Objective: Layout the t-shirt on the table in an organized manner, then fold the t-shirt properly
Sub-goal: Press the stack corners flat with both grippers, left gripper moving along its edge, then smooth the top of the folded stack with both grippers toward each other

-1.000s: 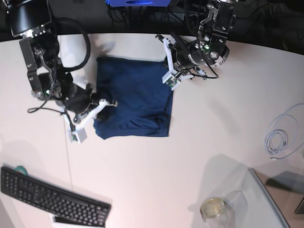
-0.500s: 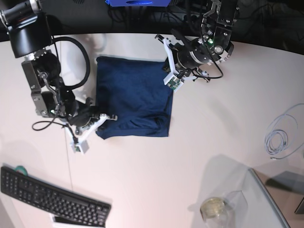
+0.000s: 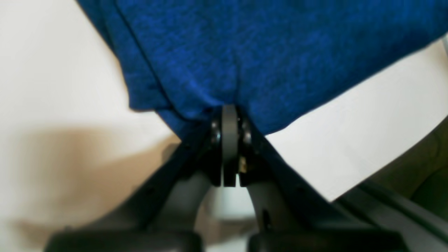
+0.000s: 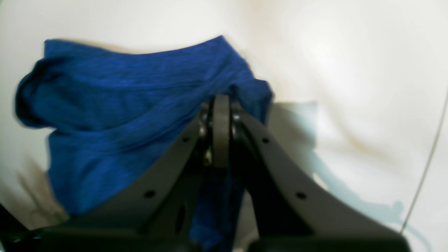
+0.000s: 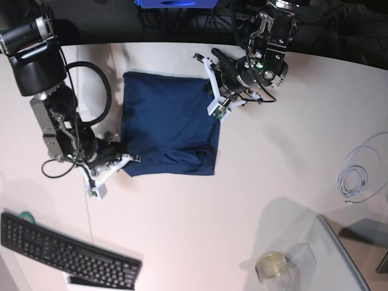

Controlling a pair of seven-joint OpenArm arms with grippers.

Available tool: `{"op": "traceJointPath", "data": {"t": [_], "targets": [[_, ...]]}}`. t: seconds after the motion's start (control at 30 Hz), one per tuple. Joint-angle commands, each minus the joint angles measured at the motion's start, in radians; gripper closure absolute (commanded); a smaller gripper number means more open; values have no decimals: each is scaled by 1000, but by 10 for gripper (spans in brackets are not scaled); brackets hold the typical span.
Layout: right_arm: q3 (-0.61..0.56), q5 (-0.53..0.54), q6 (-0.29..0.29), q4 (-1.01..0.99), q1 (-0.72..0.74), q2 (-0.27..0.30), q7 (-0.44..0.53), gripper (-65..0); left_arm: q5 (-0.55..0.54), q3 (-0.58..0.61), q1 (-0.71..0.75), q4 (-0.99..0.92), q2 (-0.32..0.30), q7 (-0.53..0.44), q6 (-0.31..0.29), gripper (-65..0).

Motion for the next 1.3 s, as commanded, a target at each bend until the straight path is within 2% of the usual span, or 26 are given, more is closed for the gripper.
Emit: {"op": "traceJointPath", "data": {"t": [0.0, 0.23, 0.3, 0.37, 0.5, 0.63, 0.9, 1.13, 1.27], "targets": [[5, 5, 8, 14, 25, 8, 16, 0, 6, 2, 9, 11, -1, 10, 2, 0], [11, 5, 4, 50, 22, 11, 19, 0, 6, -1, 49, 215, -2, 19, 2, 0], [11, 5, 4, 70, 21, 16, 11, 0, 6, -1, 71, 275, -20, 20, 2, 0], [11, 10, 4, 143, -10, 42, 11, 0, 4, -3, 74, 306, -30, 20, 2, 0], [11, 8, 2, 320, -76, 56, 11, 0, -3, -79, 18, 292, -20, 19, 2, 0], [13, 8, 2, 395, -111, 68, 11, 0, -5, -82, -101, 163, -8, 19, 2, 0], [13, 13, 2, 399, -153, 69, 11, 0, -77, -81, -325, -141, 24, 17, 2, 0], [13, 13, 2, 399, -191, 69, 11, 0, -82, -82, -490, -363, 55, 7, 2, 0], [13, 13, 2, 401, -214, 68, 11, 0, -82, -82, -569, -506, 81, -82, 2, 0]]}}
